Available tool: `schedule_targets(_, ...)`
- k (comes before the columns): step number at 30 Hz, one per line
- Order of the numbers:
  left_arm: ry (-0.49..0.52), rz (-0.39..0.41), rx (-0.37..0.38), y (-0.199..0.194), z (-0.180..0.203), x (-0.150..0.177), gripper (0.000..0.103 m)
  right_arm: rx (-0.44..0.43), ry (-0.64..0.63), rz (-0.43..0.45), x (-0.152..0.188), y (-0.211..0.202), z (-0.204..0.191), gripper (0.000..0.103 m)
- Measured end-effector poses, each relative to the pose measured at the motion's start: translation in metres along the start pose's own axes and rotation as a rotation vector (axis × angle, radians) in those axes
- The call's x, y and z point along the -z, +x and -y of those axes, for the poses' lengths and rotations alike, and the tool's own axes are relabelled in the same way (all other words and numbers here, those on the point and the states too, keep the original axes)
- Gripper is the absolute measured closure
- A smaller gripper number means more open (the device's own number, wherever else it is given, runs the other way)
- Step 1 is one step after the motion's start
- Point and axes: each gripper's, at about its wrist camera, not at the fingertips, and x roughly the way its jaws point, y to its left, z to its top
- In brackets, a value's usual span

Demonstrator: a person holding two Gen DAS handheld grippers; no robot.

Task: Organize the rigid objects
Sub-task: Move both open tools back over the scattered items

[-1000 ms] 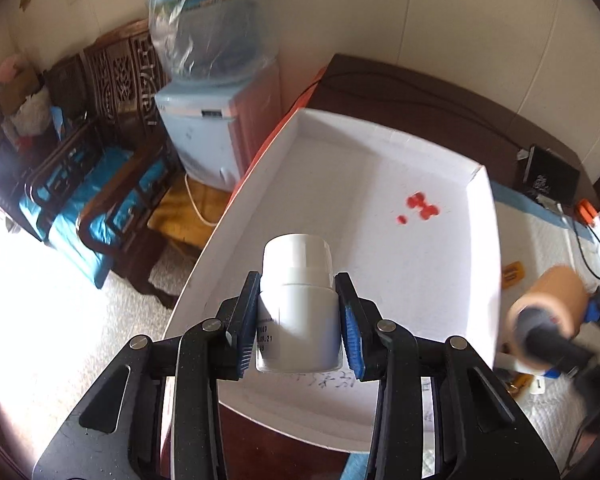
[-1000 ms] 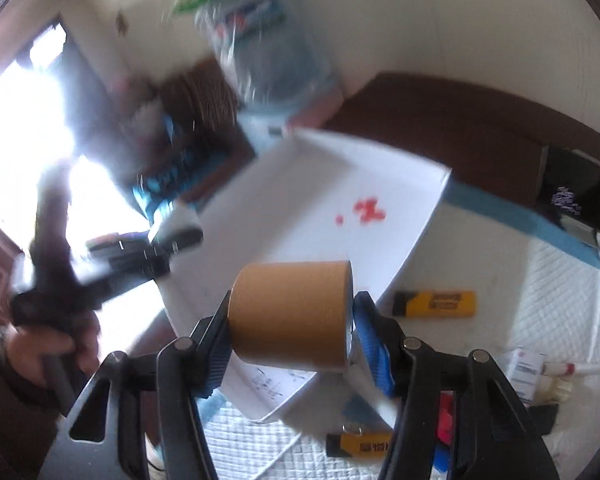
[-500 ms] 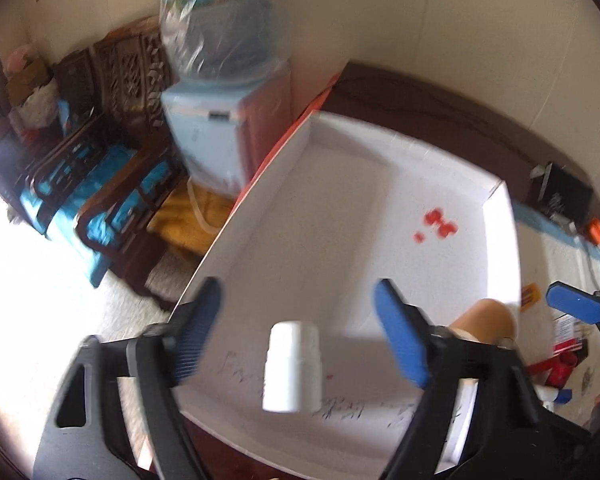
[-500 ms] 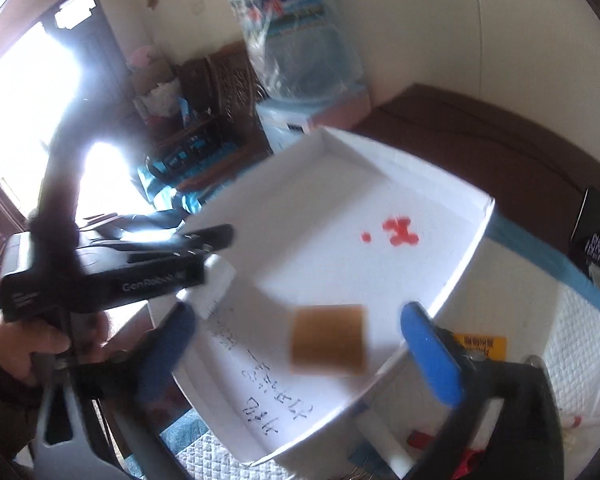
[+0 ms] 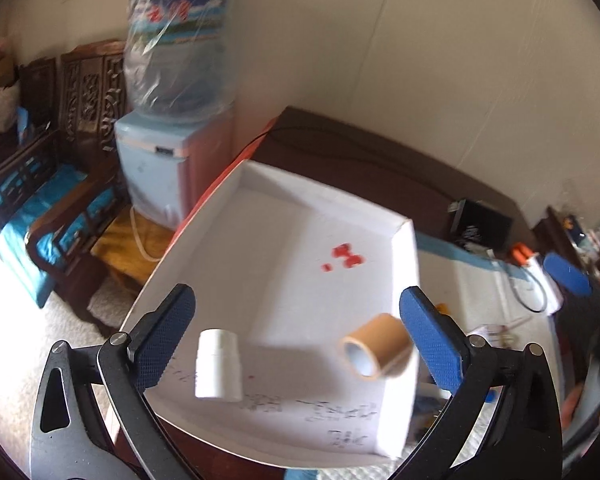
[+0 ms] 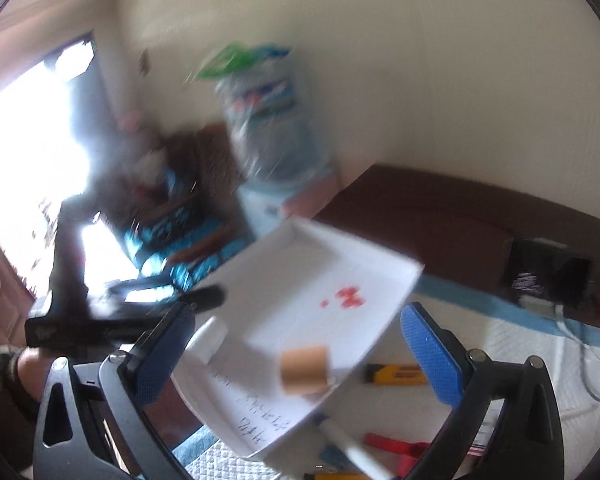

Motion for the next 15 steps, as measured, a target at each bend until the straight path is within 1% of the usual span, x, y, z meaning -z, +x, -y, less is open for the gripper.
schedule_targets(3, 0.026, 0.046, 0.043, -0.014, 0.014, 0.002, 0.0, 0.058, 0.071, 0.071, -0.007, -0.029, 0.027, 0.0)
schedule_targets(6, 0.072, 0.053, 0.085, -0.02, 0.032, 0.006, 0.0, 0.117, 0.122, 0.119, -0.004, -0.054, 0.051, 0.0)
schedule_targets(8, 0.117, 0.044, 0.108, -0.022, 0.046, 0.012, 0.0, 0.155, 0.154, 0.134, 0.004, -0.067, 0.066, 0.0)
schedule_targets(10, 0.177, 0.012, 0.125, -0.019, 0.063, 0.019, 0.0, 0.187, 0.184, 0.134, 0.013, -0.077, 0.08, 0.0)
schedule_targets(14, 0.304, -0.099, 0.145, -0.003, 0.101, 0.041, 0.0, 0.269, 0.249, 0.098, 0.037, -0.091, 0.109, 0.0)
schedule_targets(15, 0.326, -0.114, 0.149, 0.0, 0.108, 0.047, 0.0, 0.295, 0.256, 0.084, 0.044, -0.094, 0.115, 0.0)
